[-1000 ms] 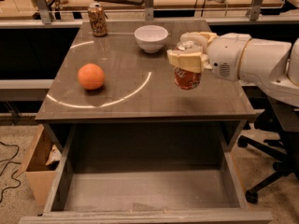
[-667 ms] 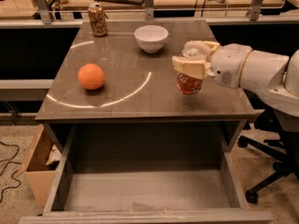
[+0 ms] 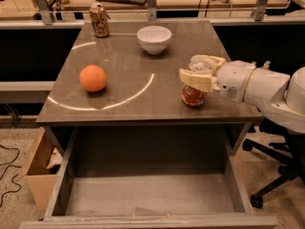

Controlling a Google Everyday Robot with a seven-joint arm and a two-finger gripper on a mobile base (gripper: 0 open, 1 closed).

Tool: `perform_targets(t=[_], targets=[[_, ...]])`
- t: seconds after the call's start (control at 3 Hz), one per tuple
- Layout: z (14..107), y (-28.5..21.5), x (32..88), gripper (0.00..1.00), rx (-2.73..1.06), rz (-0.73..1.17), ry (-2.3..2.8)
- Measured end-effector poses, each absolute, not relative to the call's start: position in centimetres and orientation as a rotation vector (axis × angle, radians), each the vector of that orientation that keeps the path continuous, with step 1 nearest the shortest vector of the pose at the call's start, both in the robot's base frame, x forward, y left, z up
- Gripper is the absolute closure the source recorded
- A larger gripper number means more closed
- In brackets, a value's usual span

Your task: Pick coke can from top drawer and place on counter

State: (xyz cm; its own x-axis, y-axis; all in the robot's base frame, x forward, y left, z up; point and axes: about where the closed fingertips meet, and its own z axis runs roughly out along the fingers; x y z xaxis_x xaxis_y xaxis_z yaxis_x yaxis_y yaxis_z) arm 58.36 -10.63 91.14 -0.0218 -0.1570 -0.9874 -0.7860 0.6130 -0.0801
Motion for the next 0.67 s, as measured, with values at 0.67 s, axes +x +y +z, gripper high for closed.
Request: perform_targets(t=[0.67], targets=[[91.41, -10.6, 58.31, 0.61, -0.824, 0.606, 1.556]])
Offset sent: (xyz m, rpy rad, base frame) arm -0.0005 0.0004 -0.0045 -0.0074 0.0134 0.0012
